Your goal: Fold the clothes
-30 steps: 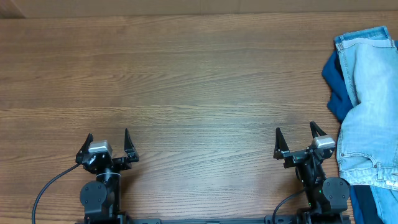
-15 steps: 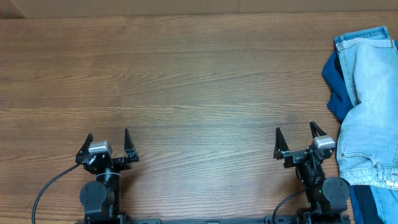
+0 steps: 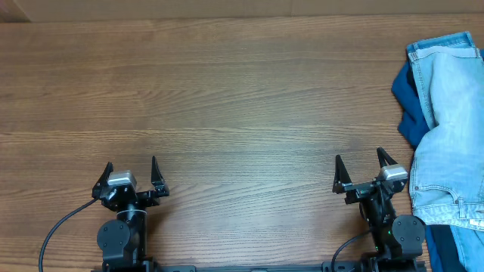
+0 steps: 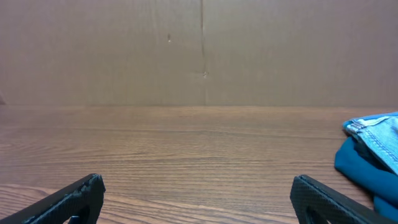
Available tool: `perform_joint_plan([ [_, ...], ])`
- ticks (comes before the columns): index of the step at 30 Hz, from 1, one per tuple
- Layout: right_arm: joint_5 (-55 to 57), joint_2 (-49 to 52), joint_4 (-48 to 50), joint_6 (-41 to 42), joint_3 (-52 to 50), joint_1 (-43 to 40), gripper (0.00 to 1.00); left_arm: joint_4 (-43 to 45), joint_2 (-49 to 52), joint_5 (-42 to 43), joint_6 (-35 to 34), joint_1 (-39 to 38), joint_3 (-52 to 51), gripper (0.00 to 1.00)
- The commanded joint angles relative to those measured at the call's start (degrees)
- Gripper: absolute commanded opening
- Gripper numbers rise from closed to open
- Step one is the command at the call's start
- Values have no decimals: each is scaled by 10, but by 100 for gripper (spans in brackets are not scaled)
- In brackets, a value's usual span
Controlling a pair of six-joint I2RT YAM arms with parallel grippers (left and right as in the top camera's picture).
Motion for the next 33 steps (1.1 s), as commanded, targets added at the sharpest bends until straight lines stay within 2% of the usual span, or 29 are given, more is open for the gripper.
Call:
perform_joint_plan([
  [1,2,-2,3,0,-6,-1,100,2,-6,-7,13,-4,-2,100],
  [9,-1,-2,5,0,-6,-1,100,2,-6,-7,13,-4,-2,100],
  [14,-75,-2,10,10,-6,-1,100,2,-6,-8,13,-4,-2,100],
  [17,-81,-2,53,156,-6,-1,100,2,-6,-7,13,-4,-2,100],
  [18,-80,-2,73,172,-4,-1,100,2,-6,-7,13,-4,-2,100],
  [21,-21,3,40,172,49,-1,100,2,-6,-8,13,-4,-2,100],
  [23,20,31,28,192,127,-1,100,2,-6,-7,13,-4,-2,100],
  [26,101,128,-53,213,276,-1,100,2,-6,-7,13,-4,-2,100],
  [29,165,299,-199,190,477,-1,100,2,-6,-7,13,-4,-2,100],
  [31,165,384,-252,156,555,-5,100,2,-6,-7,13,-4,-2,100],
  [33,165,480,-329,156,643,-34,100,2,-6,-8,13,-4,-2,100],
])
